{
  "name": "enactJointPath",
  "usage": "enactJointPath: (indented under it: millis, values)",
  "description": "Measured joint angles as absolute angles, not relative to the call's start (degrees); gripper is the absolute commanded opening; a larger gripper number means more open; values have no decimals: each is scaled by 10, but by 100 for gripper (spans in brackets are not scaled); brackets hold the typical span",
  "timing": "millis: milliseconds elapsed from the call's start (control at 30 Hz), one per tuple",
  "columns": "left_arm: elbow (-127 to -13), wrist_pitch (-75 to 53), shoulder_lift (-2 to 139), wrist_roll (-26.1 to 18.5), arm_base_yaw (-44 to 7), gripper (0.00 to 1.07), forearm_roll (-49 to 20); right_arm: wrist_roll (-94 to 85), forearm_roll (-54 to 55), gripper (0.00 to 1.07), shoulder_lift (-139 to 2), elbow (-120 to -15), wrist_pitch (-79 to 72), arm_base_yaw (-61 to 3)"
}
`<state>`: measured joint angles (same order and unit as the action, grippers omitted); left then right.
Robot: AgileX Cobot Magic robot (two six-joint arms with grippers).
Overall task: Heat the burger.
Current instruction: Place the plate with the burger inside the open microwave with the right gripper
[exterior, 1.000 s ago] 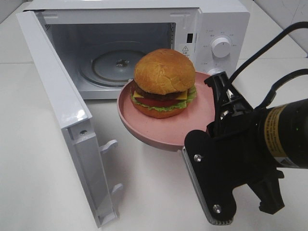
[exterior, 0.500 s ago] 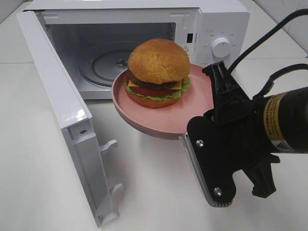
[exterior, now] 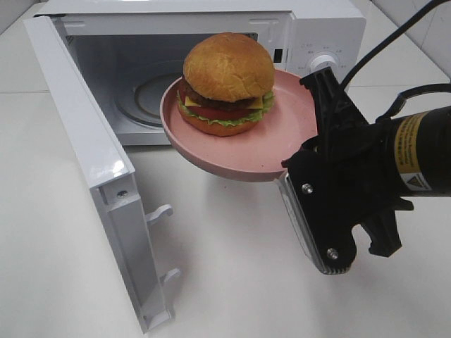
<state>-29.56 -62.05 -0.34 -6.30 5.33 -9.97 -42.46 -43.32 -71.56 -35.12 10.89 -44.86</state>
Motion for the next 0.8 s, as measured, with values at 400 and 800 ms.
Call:
enactJointPath:
  millis: [400,800]
  values:
    - [-296,-621,-3,-63,53,98,-100,-557,-345,6,-716,-351,106,-418]
    - [-296,-621,-3,-63,53,98,-100,-747,-169,7,-718,-351,107,-408]
